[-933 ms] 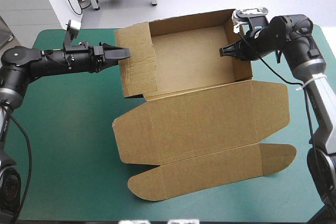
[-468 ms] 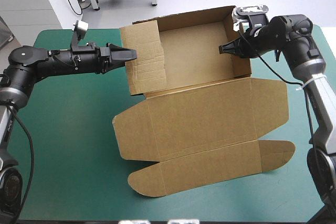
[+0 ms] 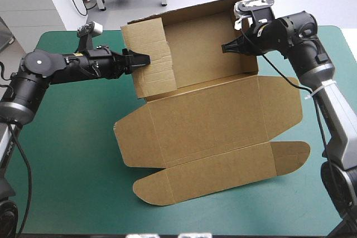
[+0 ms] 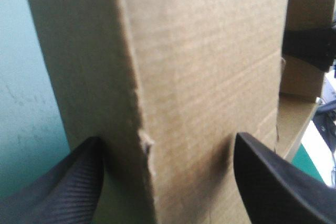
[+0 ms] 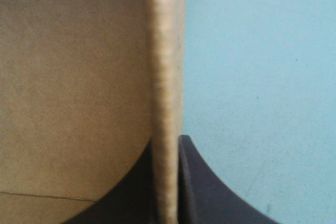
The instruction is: Fold the box
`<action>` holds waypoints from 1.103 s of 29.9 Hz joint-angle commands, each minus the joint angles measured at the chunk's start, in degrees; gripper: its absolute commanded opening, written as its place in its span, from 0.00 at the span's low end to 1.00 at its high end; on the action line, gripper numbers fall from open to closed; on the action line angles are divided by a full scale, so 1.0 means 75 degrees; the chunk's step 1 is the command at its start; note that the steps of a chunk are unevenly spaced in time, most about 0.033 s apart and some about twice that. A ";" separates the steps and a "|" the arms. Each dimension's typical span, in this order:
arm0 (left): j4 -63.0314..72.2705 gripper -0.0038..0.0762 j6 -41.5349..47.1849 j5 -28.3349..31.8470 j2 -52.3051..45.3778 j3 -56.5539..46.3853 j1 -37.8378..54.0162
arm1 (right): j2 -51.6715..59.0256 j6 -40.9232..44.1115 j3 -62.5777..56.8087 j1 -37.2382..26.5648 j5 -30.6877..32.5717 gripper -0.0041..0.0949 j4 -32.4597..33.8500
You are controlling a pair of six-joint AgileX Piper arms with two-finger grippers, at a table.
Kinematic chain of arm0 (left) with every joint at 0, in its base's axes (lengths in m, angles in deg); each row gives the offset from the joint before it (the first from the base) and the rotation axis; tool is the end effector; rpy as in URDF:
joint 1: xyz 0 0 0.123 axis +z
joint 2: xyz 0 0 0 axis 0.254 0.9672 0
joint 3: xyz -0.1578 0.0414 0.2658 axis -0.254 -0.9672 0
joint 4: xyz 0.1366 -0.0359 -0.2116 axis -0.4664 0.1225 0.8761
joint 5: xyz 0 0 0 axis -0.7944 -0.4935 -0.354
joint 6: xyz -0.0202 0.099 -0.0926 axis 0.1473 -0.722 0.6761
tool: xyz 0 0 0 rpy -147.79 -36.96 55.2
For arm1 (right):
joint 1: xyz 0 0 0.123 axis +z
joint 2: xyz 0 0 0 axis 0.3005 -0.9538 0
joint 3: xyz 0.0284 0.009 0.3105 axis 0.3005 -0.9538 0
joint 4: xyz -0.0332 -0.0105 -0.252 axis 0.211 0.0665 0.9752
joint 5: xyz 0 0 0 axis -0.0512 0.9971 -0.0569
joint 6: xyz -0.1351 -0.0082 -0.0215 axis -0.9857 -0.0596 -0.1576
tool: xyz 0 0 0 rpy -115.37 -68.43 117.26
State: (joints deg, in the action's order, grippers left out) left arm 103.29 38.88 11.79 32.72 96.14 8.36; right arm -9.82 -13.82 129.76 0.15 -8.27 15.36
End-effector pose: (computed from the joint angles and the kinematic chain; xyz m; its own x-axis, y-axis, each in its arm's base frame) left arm 0.3326 -0.1278 0.4091 -0.7111 -0.1432 -0.6883 0.4377 0.6760 -0.5928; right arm 0.3987 0.1257 0.4257 -0.6630 -0.1686 -0.7294 -0.2716 0.9621 0.0246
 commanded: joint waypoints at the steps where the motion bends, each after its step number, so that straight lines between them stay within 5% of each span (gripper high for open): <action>1: -0.0226 0.67 0.0668 0.1098 -0.0444 0.0171 -0.0641 | 0.0377 0.0278 0.0603 0.0295 -0.0428 0.04 0.0549; 13: -0.3903 0.67 0.3918 0.2802 -0.0444 0.0171 -0.2337 | 0.0377 0.0744 0.1237 0.0980 0.0059 0.04 0.1982; 27: -0.4343 0.66 0.4461 0.3683 -0.0058 0.0171 -0.2490 | 0.0377 0.0789 0.1237 0.1050 0.0213 0.04 0.1931; 30: -0.4343 0.60 0.4461 0.3742 0.0017 0.0171 -0.2490 | 0.0377 0.0789 0.1237 0.1050 0.0261 0.04 0.1931; 33: -0.4343 0.41 0.4461 0.3758 0.0072 0.0171 -0.2490 | 0.0377 0.0789 0.1237 0.1050 0.0259 0.04 0.1931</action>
State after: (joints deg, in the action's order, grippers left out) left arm 68.21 72.07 35.42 34.93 95.66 -9.51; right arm -9.82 -8.09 136.99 7.35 -1.93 32.60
